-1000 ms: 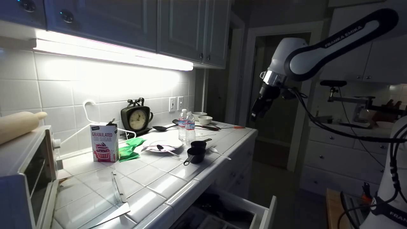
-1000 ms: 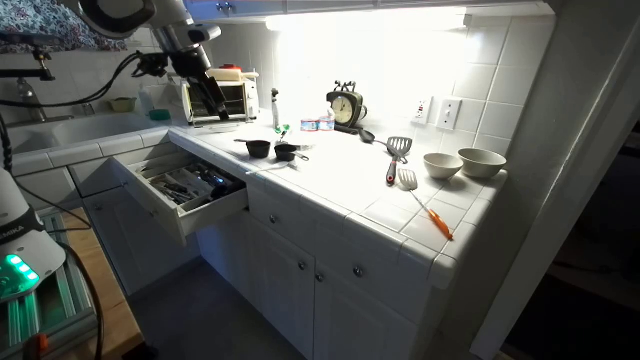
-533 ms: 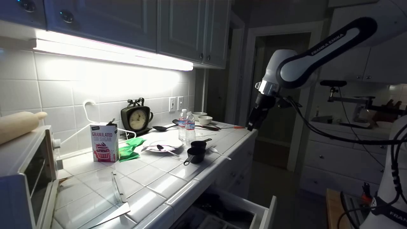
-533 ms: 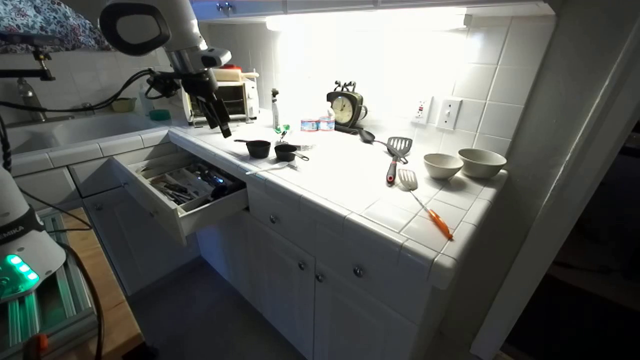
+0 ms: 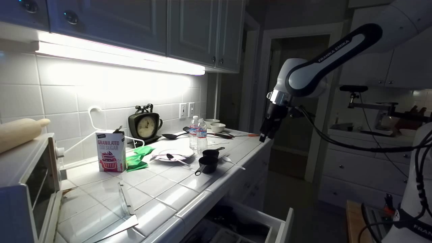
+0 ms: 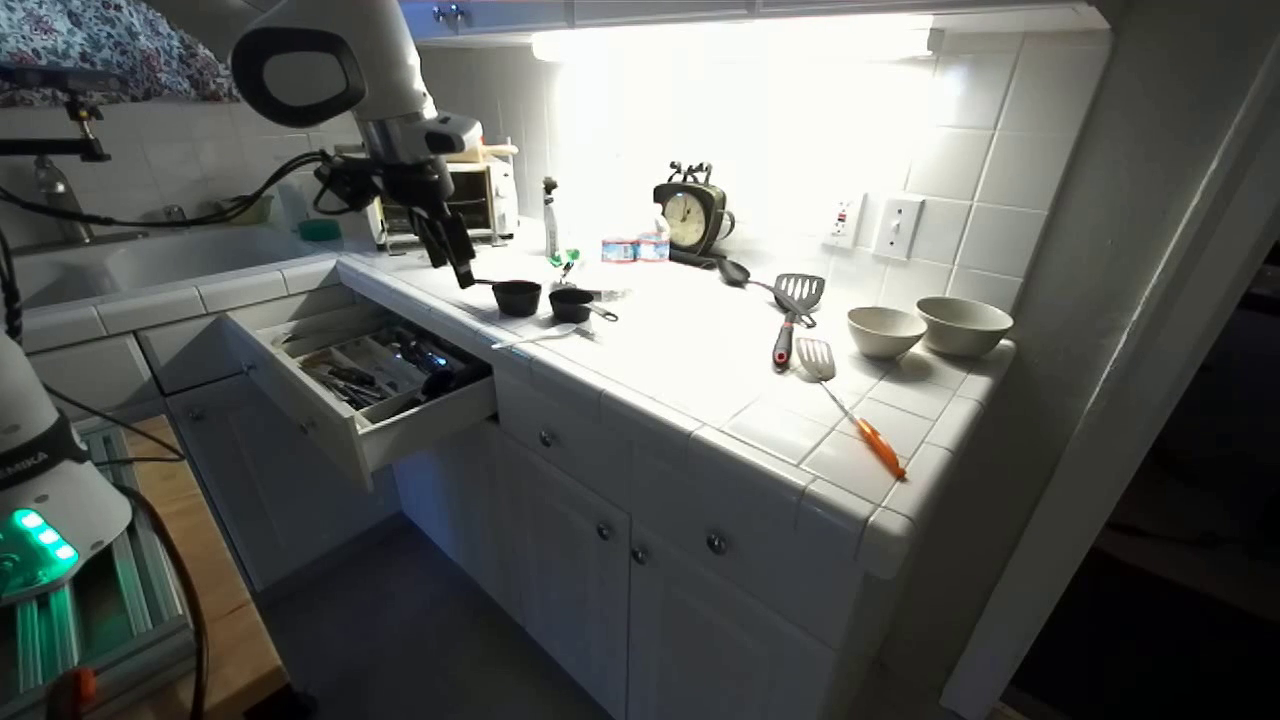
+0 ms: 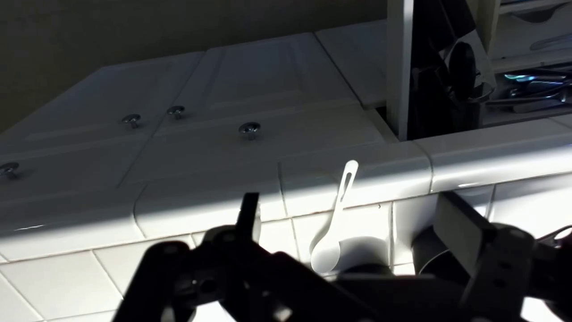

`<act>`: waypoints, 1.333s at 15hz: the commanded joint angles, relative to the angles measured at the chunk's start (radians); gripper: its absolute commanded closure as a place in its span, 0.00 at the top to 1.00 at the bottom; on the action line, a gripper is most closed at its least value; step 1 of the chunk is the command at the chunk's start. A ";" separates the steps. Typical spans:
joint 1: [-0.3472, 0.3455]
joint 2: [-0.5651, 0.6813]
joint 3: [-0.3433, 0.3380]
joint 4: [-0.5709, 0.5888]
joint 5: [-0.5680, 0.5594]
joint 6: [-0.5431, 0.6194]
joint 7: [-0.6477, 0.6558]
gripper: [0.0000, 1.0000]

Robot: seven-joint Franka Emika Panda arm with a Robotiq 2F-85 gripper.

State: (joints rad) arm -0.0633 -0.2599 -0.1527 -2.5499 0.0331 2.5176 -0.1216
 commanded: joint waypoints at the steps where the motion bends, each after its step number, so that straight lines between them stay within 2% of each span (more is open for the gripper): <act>1: -0.009 0.002 0.009 0.003 0.003 -0.003 -0.002 1.00; 2: -0.009 0.003 0.009 0.003 0.003 -0.002 -0.002 1.00; 3: -0.028 0.044 0.026 0.033 -0.032 -0.014 0.071 1.00; 4: -0.033 0.073 0.031 0.043 -0.031 0.021 0.105 1.00; 6: -0.033 0.103 0.035 0.063 -0.016 0.001 0.139 1.00; 10: -0.009 0.191 0.032 0.118 0.046 -0.009 0.103 1.00; 20: -0.016 0.416 0.060 0.268 0.034 0.044 0.089 1.00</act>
State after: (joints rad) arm -0.0733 0.0788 -0.1074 -2.3397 0.0428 2.5407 -0.0147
